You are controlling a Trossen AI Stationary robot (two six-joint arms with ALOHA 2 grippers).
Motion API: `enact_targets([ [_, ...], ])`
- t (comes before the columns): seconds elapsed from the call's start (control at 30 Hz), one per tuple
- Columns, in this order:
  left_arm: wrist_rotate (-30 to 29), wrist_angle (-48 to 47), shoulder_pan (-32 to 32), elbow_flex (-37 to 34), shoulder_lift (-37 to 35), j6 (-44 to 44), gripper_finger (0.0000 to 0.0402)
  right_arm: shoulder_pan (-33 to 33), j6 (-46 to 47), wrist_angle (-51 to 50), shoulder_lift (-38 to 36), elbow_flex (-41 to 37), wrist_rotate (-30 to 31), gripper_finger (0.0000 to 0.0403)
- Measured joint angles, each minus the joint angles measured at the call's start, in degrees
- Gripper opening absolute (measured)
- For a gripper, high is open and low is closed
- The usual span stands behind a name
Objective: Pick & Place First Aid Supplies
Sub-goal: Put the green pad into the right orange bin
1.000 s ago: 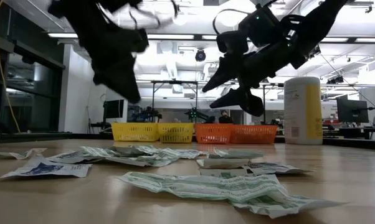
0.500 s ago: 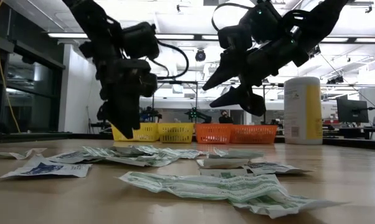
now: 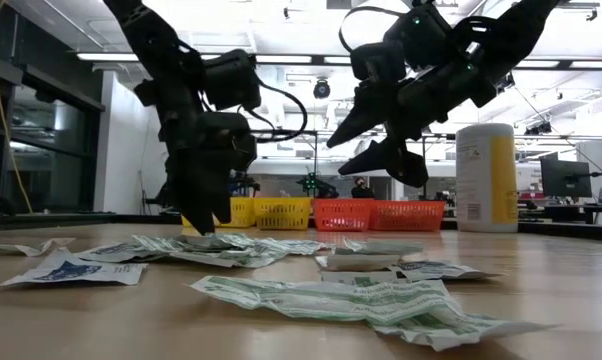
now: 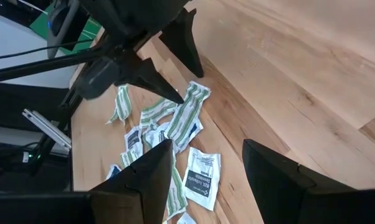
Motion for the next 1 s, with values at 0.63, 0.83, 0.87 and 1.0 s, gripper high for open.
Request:
enact_targets([
  [0.63,4.1,0.9,-0.4,0.0,3.4,-2.5,0.0145,0.0,-0.8,-0.7,0.0,0.0,0.0,0.0188],
  [0.83,2.9,0.4,-0.4,-0.1,3.5,-2.7,0.0073,0.0,-0.7,-0.7,0.0,0.0,0.0,0.0188],
  [0.87,2.8,0.4,-0.4,-0.1,3.5,-2.7,0.0062,0.0,-0.7,-0.7,0.0,0.0,0.0,0.0188],
  [1.0,2.6,0.3,-0.5,-0.2,3.6,-2.4,0.0023,0.0,-0.6,-0.7,0.0,0.0,0.0,0.0188],
])
